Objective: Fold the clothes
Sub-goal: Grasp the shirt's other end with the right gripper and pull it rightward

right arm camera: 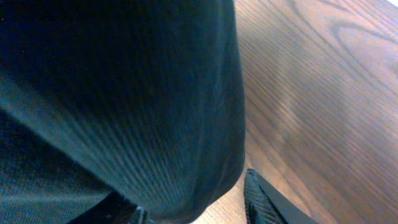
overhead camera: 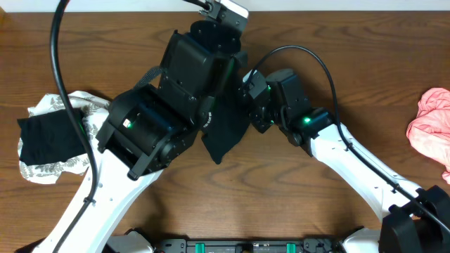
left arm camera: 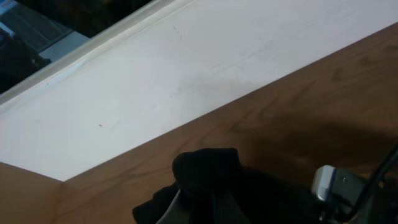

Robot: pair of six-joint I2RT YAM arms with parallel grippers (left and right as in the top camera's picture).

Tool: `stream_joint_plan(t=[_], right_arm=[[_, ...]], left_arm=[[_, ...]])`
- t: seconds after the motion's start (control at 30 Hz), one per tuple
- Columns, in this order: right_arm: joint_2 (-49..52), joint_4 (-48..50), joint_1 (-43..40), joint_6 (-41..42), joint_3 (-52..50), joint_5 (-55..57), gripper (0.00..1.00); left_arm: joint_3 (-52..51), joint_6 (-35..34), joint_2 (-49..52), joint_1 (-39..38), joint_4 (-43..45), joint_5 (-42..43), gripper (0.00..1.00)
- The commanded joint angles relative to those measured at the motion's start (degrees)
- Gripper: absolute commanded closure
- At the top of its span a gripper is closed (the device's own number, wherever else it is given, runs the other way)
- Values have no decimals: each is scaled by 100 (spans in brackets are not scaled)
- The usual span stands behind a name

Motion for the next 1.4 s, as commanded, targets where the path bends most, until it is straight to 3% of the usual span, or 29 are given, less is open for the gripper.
stream_joint_plan(t=[0.0,0.2,0.47,0.73,0.97,1.37], right_arm=[[111,55,46,44,28,-282,52],[444,184,46,192,28,-439,54],[372,199,39,289,31,256,98],[-542,-365,-306,350,31,802,99],[-1812,-658,-970,-35,31,1991,99],[-3359,28,-2166,-101,48,1788,99]], left_arm=[[136,-96,-155,24,85,-46,94],[136,-96,-173,24,85,-44,94],[136,-94,-260,24,70,-46,94],[136,-92,-315,26,22,-50,94],[136,37,-315,173,15,-90,94],[136,35,-352,597,107,-90,94]])
